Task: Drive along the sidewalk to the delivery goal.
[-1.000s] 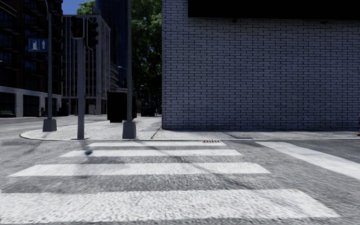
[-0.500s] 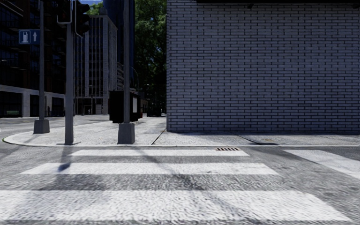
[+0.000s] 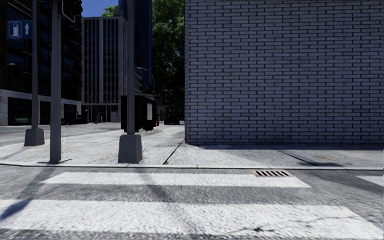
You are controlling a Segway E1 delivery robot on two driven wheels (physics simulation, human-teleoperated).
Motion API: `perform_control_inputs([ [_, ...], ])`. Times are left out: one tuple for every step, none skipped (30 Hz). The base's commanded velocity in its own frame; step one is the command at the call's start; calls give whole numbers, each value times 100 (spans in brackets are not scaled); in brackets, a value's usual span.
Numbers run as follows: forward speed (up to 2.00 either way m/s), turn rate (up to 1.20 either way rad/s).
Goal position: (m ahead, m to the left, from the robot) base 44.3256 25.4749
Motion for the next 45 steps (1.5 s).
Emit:
perform_control_inputs([
  [195, 0],
  [195, 0],
  [195, 0],
  [195, 0],
  [195, 0],
  [195, 0],
  [195, 0],
  [195, 0],
  [195, 0],
  [195, 0],
  [195, 0],
  [195, 0],
  [195, 0],
  [195, 0],
  [195, 3],
  [195, 3],
  [195, 7],
  [195, 8],
  [195, 9],
  [195, 9],
  [195, 13],
  [195, 17],
  [195, 17],
  [194, 20],
  [192, 24],
  [192, 24],
  [189, 27],
  [187, 31],
  [186, 33],
  [186, 33],
  [185, 34],
  [185, 36],
  [185, 36],
  [185, 37],
  [185, 37],
  [185, 37],
  [185, 37],
  [185, 38],
  [185, 38],
  [185, 38],
  [185, 39],
  [185, 39],
  [185, 39],
  [185, 39],
  [185, 39],
])
